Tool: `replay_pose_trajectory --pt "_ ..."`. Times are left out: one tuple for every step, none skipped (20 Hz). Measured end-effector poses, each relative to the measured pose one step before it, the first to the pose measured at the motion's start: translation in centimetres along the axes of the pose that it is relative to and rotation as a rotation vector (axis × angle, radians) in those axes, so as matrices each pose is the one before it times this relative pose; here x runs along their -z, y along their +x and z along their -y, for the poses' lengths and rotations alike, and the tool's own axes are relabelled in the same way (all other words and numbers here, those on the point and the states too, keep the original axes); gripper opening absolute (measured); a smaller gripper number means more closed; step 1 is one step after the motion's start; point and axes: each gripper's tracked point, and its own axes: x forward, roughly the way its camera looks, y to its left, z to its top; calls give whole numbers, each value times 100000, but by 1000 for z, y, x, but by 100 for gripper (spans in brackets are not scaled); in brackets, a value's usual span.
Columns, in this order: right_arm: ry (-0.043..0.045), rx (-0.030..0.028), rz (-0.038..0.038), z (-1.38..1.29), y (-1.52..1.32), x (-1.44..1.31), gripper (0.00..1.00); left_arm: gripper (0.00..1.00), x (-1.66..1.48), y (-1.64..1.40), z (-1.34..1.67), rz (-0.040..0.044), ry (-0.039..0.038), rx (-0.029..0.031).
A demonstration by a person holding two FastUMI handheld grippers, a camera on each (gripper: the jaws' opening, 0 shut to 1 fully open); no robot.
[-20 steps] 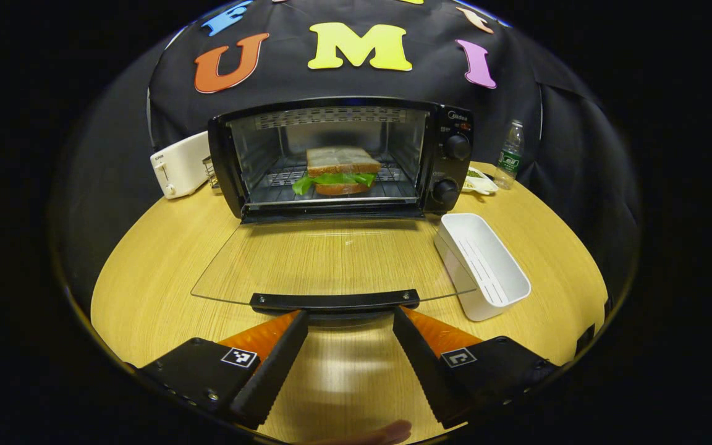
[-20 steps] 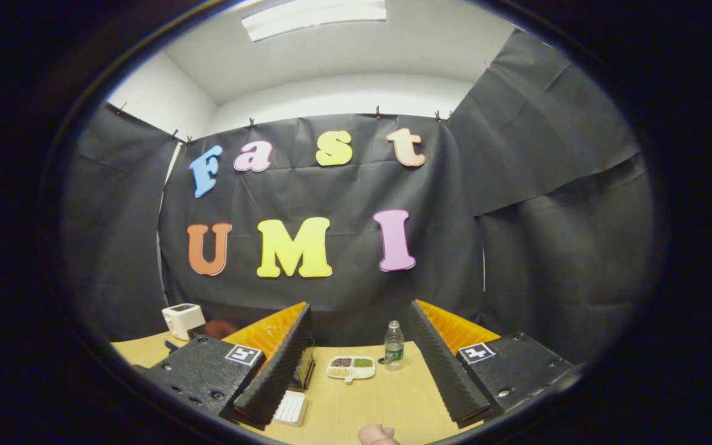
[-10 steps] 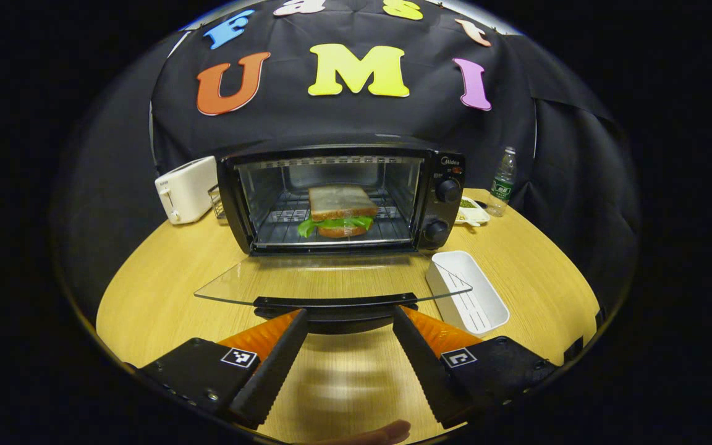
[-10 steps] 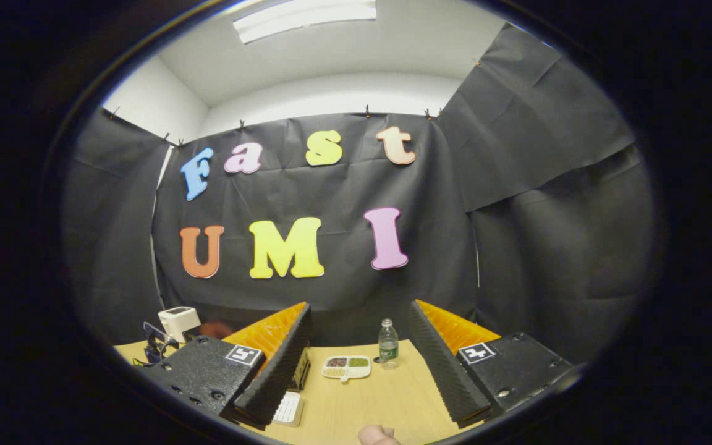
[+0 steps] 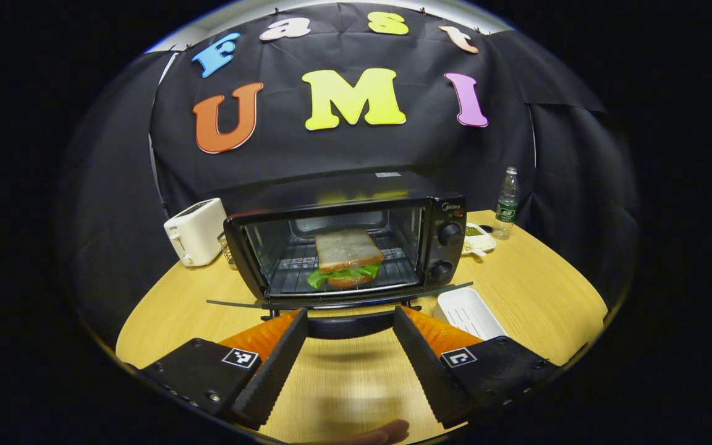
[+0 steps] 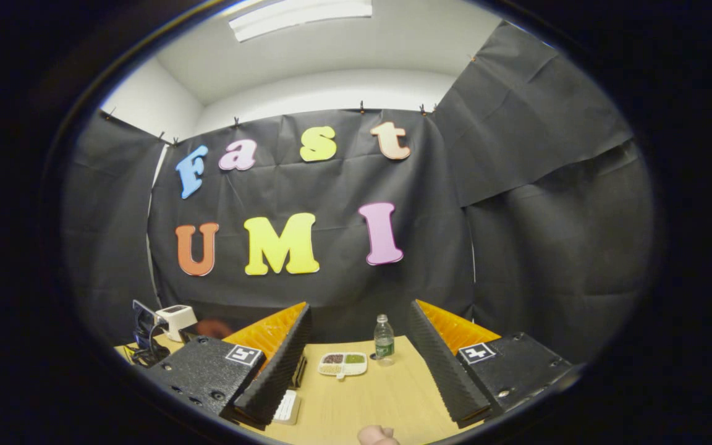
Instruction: Open the electric oven with the left hand, put the food in, and close the electric oven.
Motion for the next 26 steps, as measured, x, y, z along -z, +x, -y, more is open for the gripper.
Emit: replay_pose_trajectory --pt "182 518 -181 251 31 12 96 92 -656 151 -136 969 117 168" --pt "206 108 -187 134 -99 31 96 93 -775 390 38 1625 -107 303" --pt "191 287 -62 156 -27 -46 96 93 -876 411 -87 1626 -482 321" --pt "-138 478 -138 241 11 20 96 93 -783 417 -152 1664 -193 459" --pt "-281 539 12 262 -67 -110 96 93 -805 620 14 1411 -747 601" --pt "-222 415 157 169 -30 -37 96 93 -1004 702 -570 1503 -944 309" --pt "-36 480 243 181 -87 -249 100 93 -615 845 44 1142 -418 1047" --pt "-117 664 33 210 -15 19 96 93 -440 808 32 720 -383 615" --pt "-301 597 -110 300 -152 -51 96 93 -516 912 -160 1545 177 254" --pt "-141 386 40 112 -11 -50 96 93 -511 882 42 1573 -478 544" --pt "88 471 -350 147 -97 -4 96 92 -82 787 -78 381 -313 22" --pt "-45 262 -110 132 -104 8 96 93 139 557 -273 -57 -458 -839" --pt "-415 370 132 199 -169 -119 96 93 57 277 -248 371 -154 -756" --pt "-575 456 87 193 -166 28 96 93 168 -349 -504 -673 -599 -2472" --pt "-19 200 414 133 -134 -94 96 93 -187 -589 30 1089 -151 -194" --pt "279 -75 293 -25 -160 -103 96 93 -671 -625 462 3005 -861 1268" --pt "287 -31 11 42 -102 57 96 93 210 -434 467 1379 -1364 1415" --pt "261 70 -118 83 89 161 96 92 48 -1001 111 392 -1529 740" --pt "391 -251 -464 -126 101 130 96 93 -302 -687 45 1259 -1254 658" --pt "436 -639 -649 -182 -4 217 96 93 -12 -677 176 373 -626 765" --pt "362 -594 -533 -220 39 228 96 93 266 -556 41 -500 -132 277" --pt "-71 -593 -574 -182 28 312 96 93 410 -357 -284 162 154 -498" --pt "-370 -586 -298 -222 29 116 96 93 801 -301 -202 -1760 -185 -181" --pt "-419 -400 -100 -159 -24 101 96 93 1155 -193 7 -1787 -997 -73" --pt "-441 -455 -117 -126 -96 94 96 93 936 -59 119 -1551 -1070 552" --pt "-27 -445 -5 -154 -77 1 96 93 330 103 -17 -278 264 -378"
